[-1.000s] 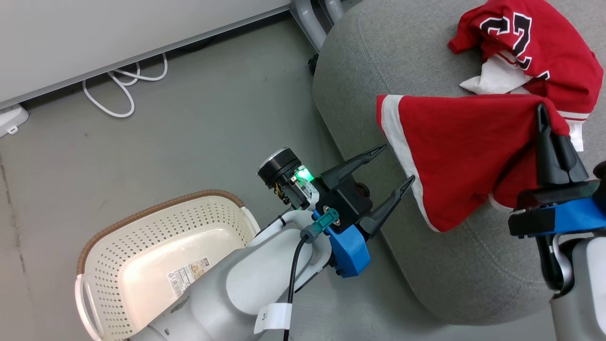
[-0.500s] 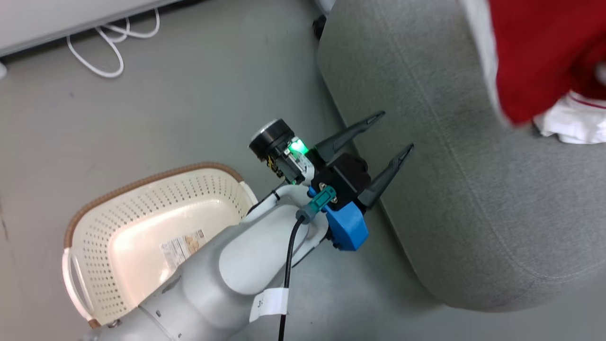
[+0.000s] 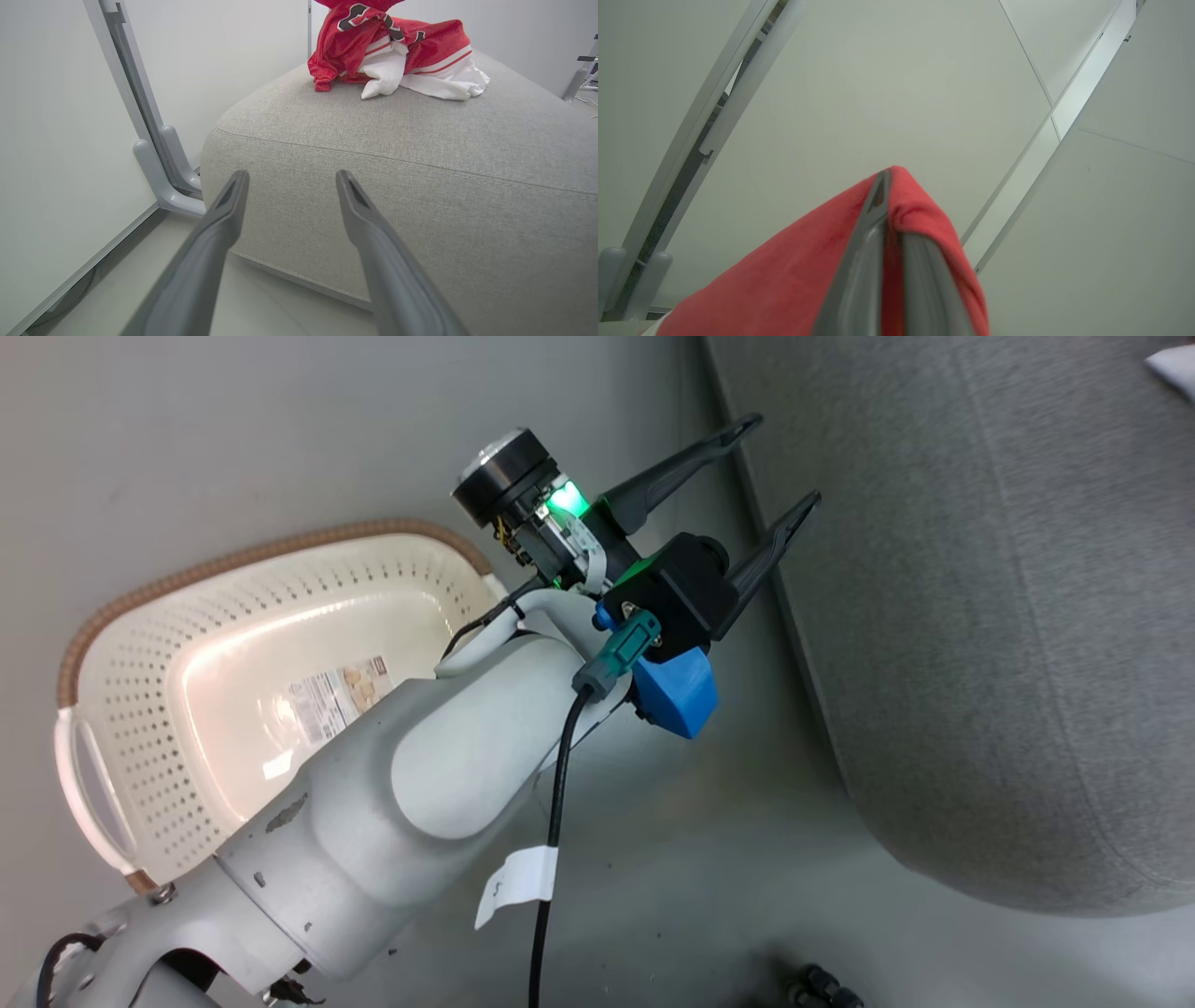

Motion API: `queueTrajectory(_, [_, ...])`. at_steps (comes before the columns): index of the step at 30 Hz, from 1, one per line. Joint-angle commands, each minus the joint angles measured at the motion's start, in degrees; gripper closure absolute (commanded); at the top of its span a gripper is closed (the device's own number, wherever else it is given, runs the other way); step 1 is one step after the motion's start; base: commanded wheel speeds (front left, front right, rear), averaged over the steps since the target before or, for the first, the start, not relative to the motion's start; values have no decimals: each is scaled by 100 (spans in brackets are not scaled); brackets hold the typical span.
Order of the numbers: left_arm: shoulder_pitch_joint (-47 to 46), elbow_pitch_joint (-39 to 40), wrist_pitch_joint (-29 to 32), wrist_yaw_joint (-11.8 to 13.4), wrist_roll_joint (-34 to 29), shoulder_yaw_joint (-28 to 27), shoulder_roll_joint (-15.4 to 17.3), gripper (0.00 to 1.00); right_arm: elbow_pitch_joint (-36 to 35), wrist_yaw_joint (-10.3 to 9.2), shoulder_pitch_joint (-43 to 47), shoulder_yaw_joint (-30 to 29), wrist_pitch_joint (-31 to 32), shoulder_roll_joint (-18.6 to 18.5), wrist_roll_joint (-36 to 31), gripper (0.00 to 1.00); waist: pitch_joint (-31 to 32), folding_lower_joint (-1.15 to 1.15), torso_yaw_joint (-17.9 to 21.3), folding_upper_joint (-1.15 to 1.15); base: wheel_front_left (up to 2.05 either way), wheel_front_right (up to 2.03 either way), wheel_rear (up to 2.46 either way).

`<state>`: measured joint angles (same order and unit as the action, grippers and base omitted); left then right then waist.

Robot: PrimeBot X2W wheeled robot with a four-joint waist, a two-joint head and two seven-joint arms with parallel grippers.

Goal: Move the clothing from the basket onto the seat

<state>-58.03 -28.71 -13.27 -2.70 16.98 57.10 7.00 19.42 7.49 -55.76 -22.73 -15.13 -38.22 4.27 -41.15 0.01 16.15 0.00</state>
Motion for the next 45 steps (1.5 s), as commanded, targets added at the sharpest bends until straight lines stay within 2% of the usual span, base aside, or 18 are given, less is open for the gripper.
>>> queueTrajectory(1, [-87,35,-7,26,-35,-5,31,0,45,1,15,-24,-3,-12,-89,100,-291,-1,-52,0,0,0,0])
queueTrajectory(8, [-189,199,79,47,-90,50,153,0,706,0,445,-289,-3,361,-234,100,-573,-1,-4,0,0,0,0])
queueTrajectory(13, [-164,259,102,71,-64,88,188,0,1028,1,707,-304,-3,794,-292,100,-605,-1,10,0,0,0,0])
queueTrajectory(19, [-138,295,86,81,-39,135,201,0,1372,1,902,-218,-3,1056,-230,100,-533,-1,-13,0,0,0,0])
queueTrajectory(20, [-131,294,77,86,-29,142,199,0,1373,1,947,-223,-3,1066,-242,70,-507,-1,-17,0,0,0,0])
queueTrajectory(21, [-124,293,65,87,-26,154,186,0,1361,0,988,-230,-3,1073,-254,3,-474,-1,-29,0,0,0,0])
queueTrajectory(22, [-117,292,50,91,-24,162,167,0,1324,1,1040,-227,-3,1052,-242,0,-435,-1,-44,0,0,0,0])
queueTrajectory(27, [47,217,-55,121,71,140,99,0,993,0,1606,-280,-3,1163,-234,0,-94,-1,-40,0,0,0,0])
queueTrajectory(35, [539,110,-193,218,314,-83,2,0,-37,1,2817,-114,-4,1522,-416,0,819,-1,-97,0,0,0,0])
queueTrajectory(39, [908,301,-195,334,403,-495,106,0,-541,1,3206,160,-3,1681,-492,0,1318,-1,-217,0,0,0,0])
queueTrajectory(45, [1633,712,-198,584,365,-1475,298,0,-953,1,3457,857,-3,1746,-409,0,1968,-1,-570,0,0,0,0])
